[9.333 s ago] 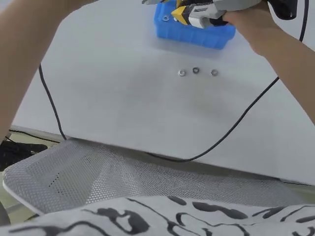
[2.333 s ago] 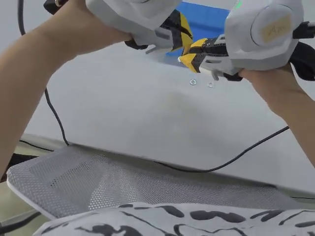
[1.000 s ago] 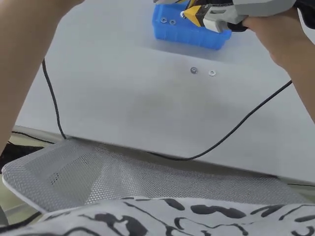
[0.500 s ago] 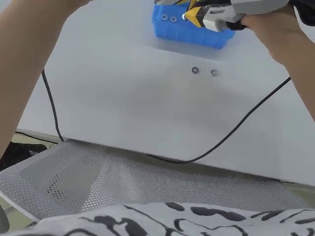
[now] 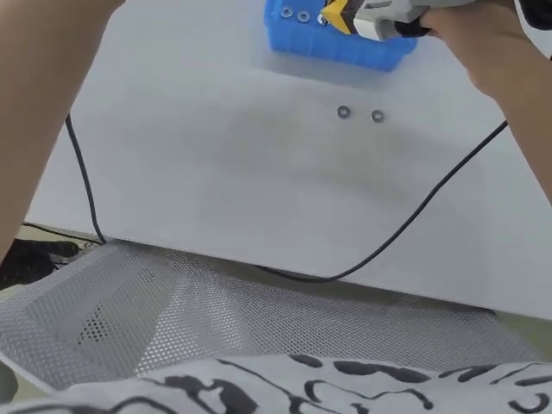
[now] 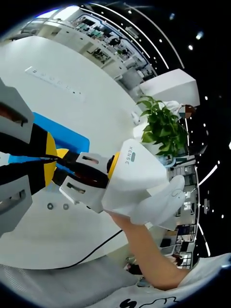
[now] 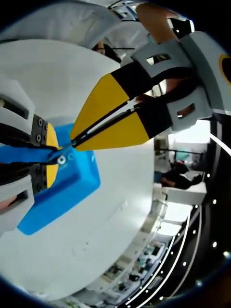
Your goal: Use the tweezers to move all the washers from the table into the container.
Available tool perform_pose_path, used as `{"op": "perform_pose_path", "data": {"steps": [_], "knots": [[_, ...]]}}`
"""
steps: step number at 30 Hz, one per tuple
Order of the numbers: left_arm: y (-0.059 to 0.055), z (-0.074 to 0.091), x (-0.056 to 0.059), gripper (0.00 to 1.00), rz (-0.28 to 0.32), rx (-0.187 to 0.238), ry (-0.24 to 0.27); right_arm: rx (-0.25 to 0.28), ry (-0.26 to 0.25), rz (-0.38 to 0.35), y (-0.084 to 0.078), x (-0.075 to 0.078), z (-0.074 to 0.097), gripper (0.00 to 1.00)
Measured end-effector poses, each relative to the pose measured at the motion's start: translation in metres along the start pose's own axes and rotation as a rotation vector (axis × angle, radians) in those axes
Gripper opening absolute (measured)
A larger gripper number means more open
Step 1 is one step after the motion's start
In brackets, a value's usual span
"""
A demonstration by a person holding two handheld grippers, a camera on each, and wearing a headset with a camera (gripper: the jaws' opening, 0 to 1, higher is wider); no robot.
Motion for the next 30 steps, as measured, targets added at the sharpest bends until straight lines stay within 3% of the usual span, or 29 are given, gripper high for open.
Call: {"op": "perform_pose_path", "data": {"steps": [6,18,23,30], "knots": [[-0.007,-0.002,-0.007,0.0,-0.001,-0.003,-0.004,-0.005,0.005,-0.009,0.0,0.001,-0.003,0.06],[-0.009,-0.002,-0.009,0.0,0.001,-0.012,-0.007,-0.005,0.028,-0.021,-0.001,0.0,-0.008,0.06],[-0.008,-0.003,-0.008,0.0,0.004,-0.009,-0.009,-0.005,0.044,-0.039,0.0,0.0,-0.007,0.06],[0.003,0.006,-0.003,0.0,-0.015,0.002,0.016,0.021,0.003,-0.017,0.011,-0.002,0.011,0.06]]}}
Point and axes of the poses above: the centre of the closed fingertips' face, and the gripper's own axes: z roughly backward along the fingers, x roughly to its right, y roughly out of its top, the point moved 6 cm from there along z, roughly backward along the fingers, and after that the axes turned 12 degrees about -y, right-handed, at the moved point
